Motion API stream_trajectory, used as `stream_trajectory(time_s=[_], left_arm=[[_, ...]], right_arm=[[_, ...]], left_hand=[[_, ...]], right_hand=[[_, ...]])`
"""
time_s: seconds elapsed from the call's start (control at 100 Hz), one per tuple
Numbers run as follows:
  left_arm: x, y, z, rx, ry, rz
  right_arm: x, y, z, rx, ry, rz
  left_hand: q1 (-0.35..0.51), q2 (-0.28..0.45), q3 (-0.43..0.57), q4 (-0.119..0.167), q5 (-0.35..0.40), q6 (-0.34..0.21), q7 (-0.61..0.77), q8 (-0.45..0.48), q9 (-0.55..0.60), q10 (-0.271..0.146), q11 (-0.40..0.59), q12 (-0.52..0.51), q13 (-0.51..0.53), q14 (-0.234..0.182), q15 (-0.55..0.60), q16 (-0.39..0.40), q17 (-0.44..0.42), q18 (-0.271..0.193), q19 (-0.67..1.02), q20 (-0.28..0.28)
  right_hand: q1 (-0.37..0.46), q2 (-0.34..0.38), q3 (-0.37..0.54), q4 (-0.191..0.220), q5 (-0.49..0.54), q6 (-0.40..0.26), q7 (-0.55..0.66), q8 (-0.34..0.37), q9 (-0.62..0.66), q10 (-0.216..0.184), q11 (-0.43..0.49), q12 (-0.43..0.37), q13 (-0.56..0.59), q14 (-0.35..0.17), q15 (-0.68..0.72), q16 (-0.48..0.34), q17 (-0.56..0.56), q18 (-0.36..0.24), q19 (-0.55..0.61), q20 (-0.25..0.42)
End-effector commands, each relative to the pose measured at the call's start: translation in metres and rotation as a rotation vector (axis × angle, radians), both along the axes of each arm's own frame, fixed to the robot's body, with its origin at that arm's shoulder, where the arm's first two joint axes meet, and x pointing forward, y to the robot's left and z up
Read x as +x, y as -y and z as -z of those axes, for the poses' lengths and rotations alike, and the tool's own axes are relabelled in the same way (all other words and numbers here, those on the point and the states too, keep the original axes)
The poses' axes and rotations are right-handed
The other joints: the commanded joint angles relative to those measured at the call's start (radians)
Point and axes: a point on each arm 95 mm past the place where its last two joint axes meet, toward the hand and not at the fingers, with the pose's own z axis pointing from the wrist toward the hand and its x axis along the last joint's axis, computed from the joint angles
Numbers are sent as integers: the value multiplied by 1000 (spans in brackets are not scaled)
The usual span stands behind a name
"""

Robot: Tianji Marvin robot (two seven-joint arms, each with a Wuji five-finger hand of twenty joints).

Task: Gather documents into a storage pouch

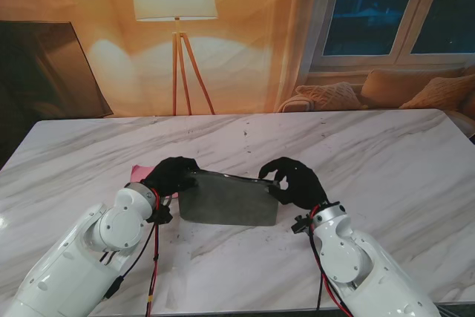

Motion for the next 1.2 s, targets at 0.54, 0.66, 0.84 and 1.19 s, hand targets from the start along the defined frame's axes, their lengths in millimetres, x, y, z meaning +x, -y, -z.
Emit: stream_trajectory(time_s=[0.54,0.66,0.84,1.19], left_arm=[[0,2,0,1,-12,7],[0,2,-1,2,-9,3],[-1,2,-1,-3,-9,-4],[1,1,-1,0,-13,-14]], right_arm=[[-1,-1,14,-90,-14,-30],[-1,-2,15,-104,-8,-37],[-2,-5,15,-124,1,-56],[-3,-9,15,-99,31,-33]], left_hand=[[24,11,17,-23,46,2,28,22,33,11,31,3,27,97,35,12,-21,-24,10,38],[24,10,18,-23,45,4,29,24,36,13,34,4,31,97,39,12,-18,-24,12,41],[21,10,20,-25,44,8,28,25,38,15,41,0,36,102,46,14,-13,-21,17,46],[21,12,19,-26,44,8,26,22,36,14,44,-7,36,103,46,11,-14,-19,15,50]], right_hand=[[25,-25,-46,-55,152,-27,162,-137,-21,-7,-2,-12,-20,-27,-17,-12,-27,-9,-14,-20],[71,-68,-12,-46,160,-27,175,-143,-13,-11,-3,-14,-16,-33,-22,-14,-24,-9,-15,-20],[171,-132,66,-35,197,-51,198,-129,6,-15,1,-16,15,-37,-22,-19,2,-9,-7,-22],[270,-106,105,-14,157,-5,290,218,41,-16,62,6,80,-17,7,-27,53,-24,45,-32]])
